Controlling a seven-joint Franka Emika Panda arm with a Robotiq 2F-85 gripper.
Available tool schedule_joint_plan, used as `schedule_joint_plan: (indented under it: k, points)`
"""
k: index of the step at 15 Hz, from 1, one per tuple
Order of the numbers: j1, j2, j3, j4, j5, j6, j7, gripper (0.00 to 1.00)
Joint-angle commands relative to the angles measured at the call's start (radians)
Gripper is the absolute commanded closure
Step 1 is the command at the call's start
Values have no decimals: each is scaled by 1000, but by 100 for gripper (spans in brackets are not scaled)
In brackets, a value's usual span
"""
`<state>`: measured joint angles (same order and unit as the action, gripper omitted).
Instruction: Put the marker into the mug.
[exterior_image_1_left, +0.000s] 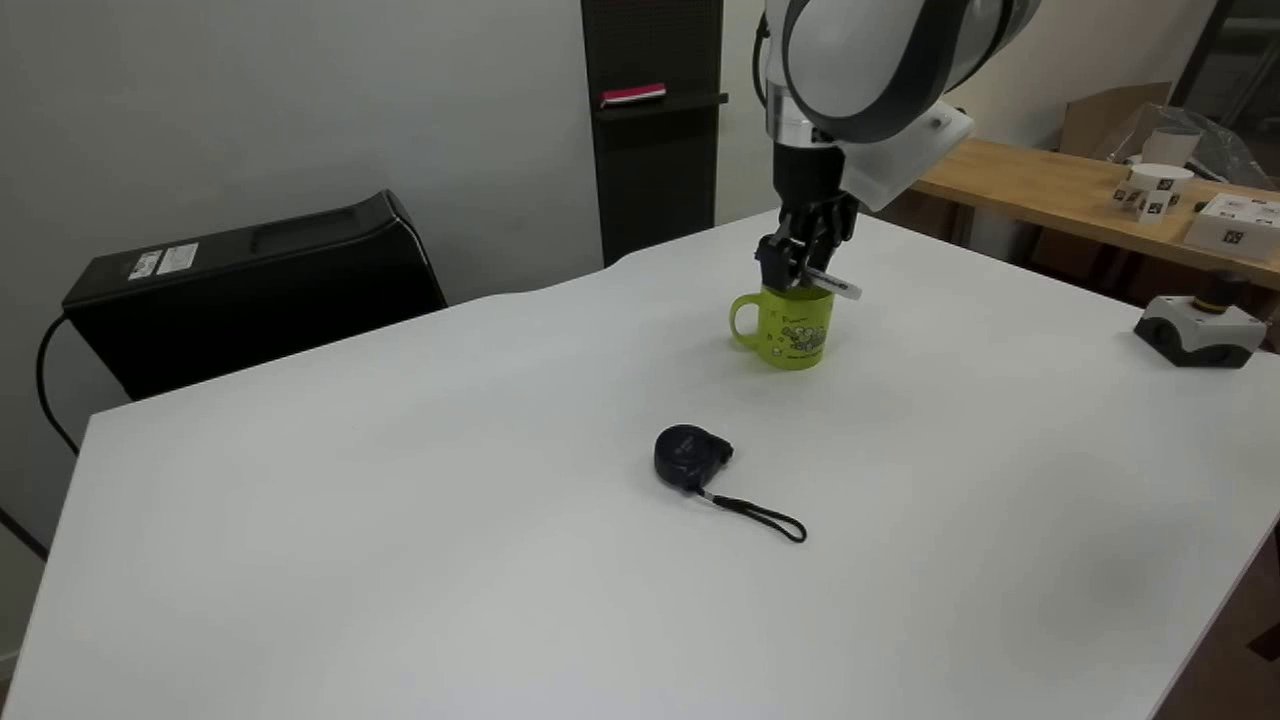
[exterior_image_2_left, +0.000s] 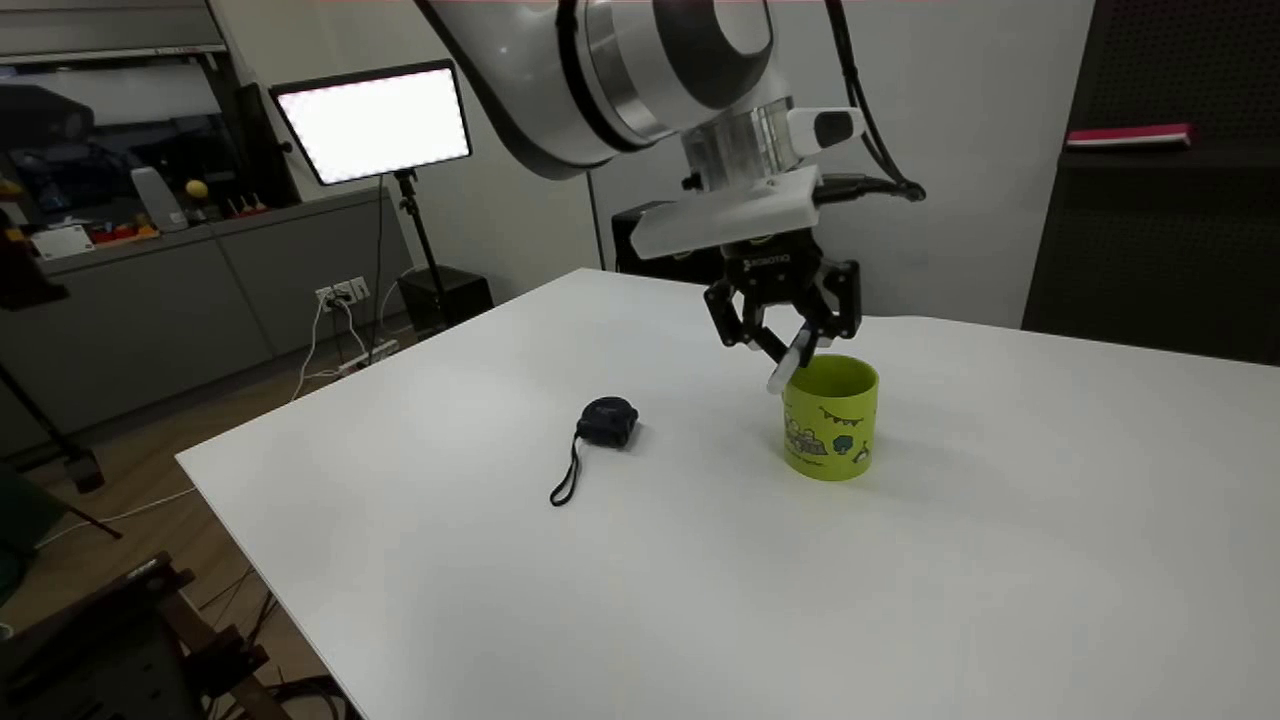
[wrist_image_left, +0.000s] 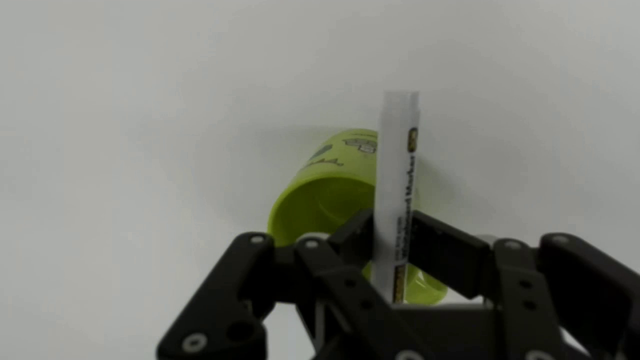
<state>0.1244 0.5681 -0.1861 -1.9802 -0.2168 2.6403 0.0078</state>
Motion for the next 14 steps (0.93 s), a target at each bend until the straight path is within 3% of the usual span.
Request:
schedule_joint_plan:
  k: [1,8,14]
  points:
    - [12,10,-33,-7,-69,89,82,95]
    - [90,60,-123,-18,-140,231,164,95]
    - [26,45,-14,9,-56,139,71,95]
